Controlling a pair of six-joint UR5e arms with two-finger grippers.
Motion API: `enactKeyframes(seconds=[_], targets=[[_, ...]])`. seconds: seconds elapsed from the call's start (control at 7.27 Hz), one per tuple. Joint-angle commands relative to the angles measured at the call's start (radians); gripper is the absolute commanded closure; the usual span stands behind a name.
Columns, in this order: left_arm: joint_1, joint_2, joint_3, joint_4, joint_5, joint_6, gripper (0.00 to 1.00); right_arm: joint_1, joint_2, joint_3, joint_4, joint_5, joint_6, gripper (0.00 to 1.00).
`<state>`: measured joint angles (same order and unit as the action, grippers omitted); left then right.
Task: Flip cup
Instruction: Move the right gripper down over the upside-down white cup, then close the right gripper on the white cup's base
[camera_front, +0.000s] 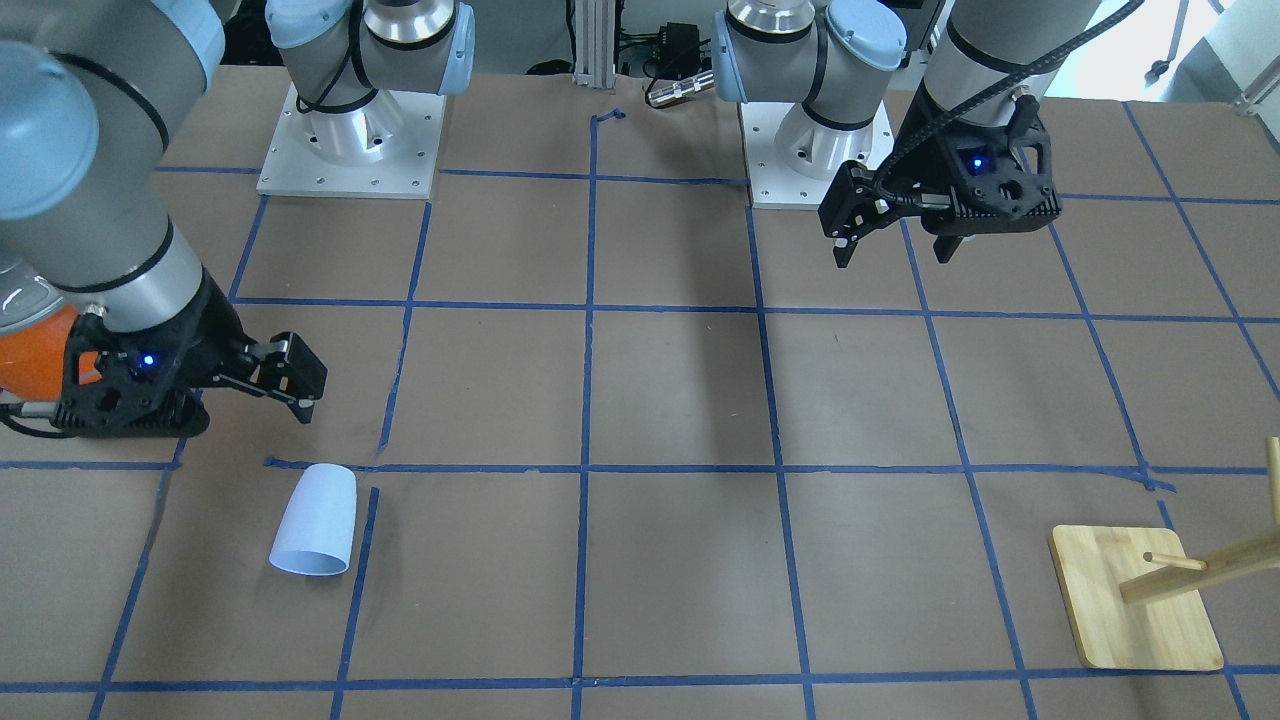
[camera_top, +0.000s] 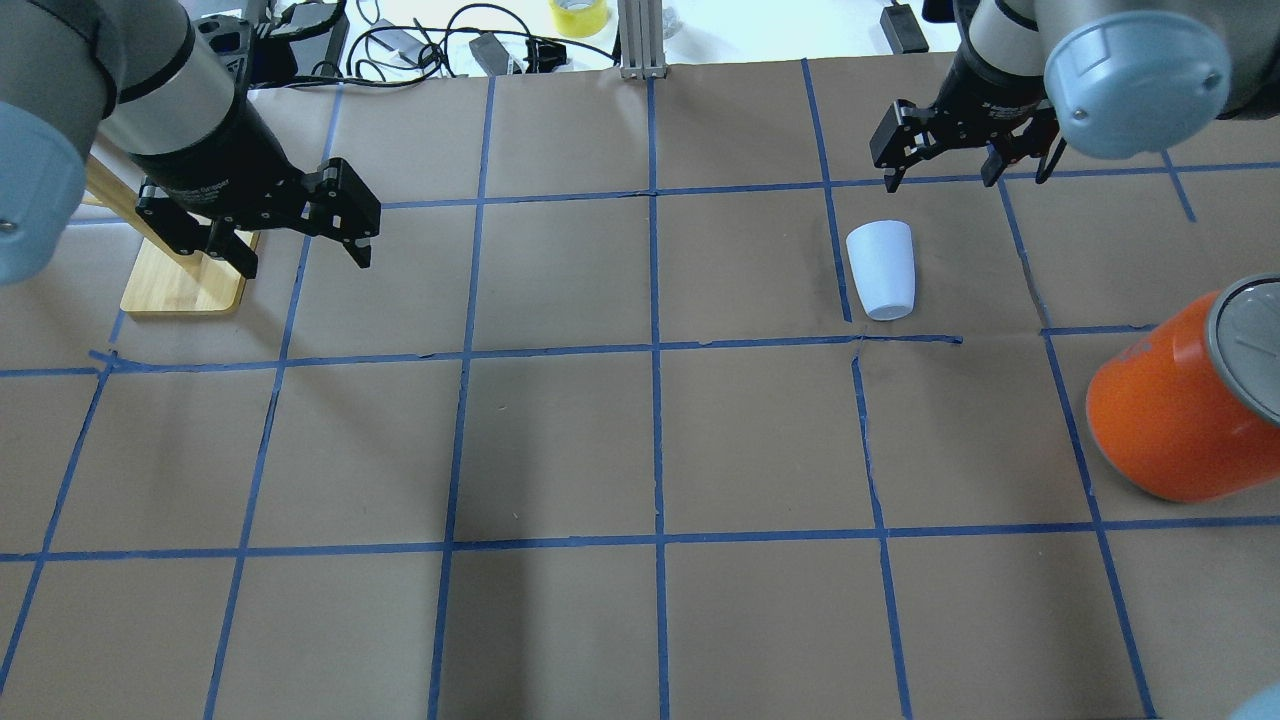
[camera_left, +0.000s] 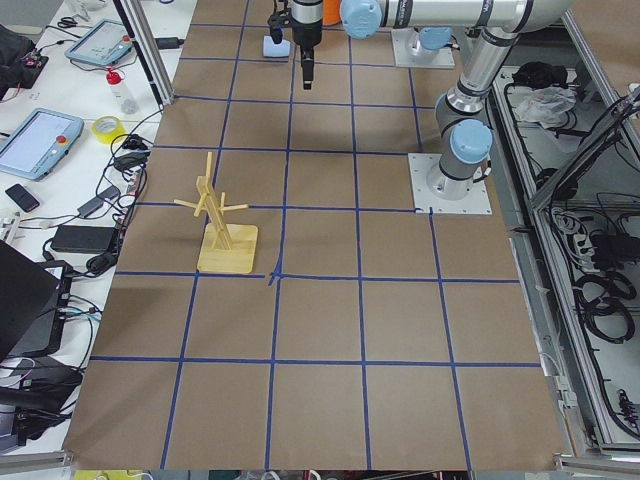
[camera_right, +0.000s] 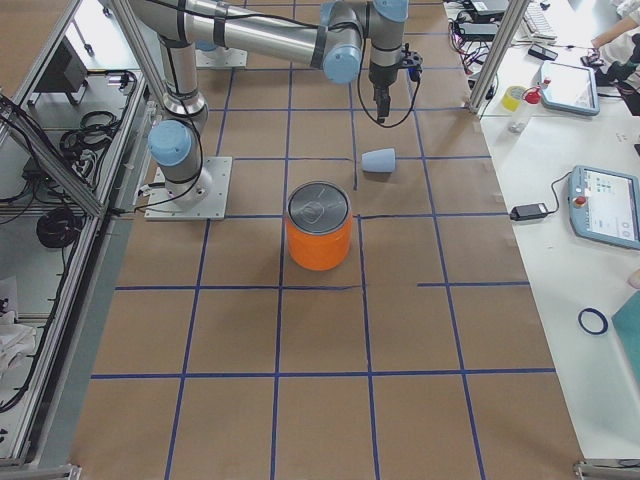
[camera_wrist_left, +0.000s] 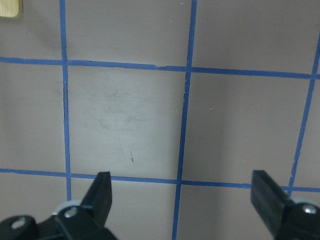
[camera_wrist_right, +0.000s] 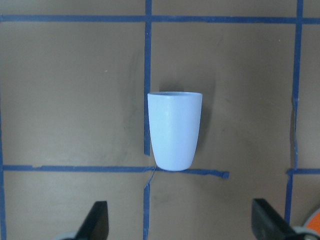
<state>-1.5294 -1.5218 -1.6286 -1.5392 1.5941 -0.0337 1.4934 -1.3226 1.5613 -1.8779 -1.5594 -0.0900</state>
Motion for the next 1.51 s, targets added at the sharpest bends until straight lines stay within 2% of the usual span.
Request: enactKeyframes(seconds=[0.0, 0.55, 0.96, 1.24, 1.38], targets=[[0.000, 0.000, 0.000, 0.001, 0.000, 0.000, 0.00, -0.001, 0.136, 0.014, -0.167, -0.005, 0.038, 0.00], [0.002, -0.003, 0.000, 0.004, 0.000, 0.000, 0.00, -0.001, 0.229, 0.051, -0.251, 0.005, 0.041, 0.00], [0.002, -0.003, -0.002, 0.004, 0.000, 0.000, 0.00, -0.001, 0.330, 0.059, -0.383, -0.002, 0.042, 0.00], [0.005, -0.003, -0.002, 0.005, 0.000, 0.000, 0.00, -0.001, 0.335, 0.060, -0.385, -0.002, 0.041, 0.00], [0.005, -0.003, -0.002, 0.016, 0.000, 0.000, 0.00, -0.001, 0.333, 0.062, -0.371, -0.004, 0.036, 0.11]])
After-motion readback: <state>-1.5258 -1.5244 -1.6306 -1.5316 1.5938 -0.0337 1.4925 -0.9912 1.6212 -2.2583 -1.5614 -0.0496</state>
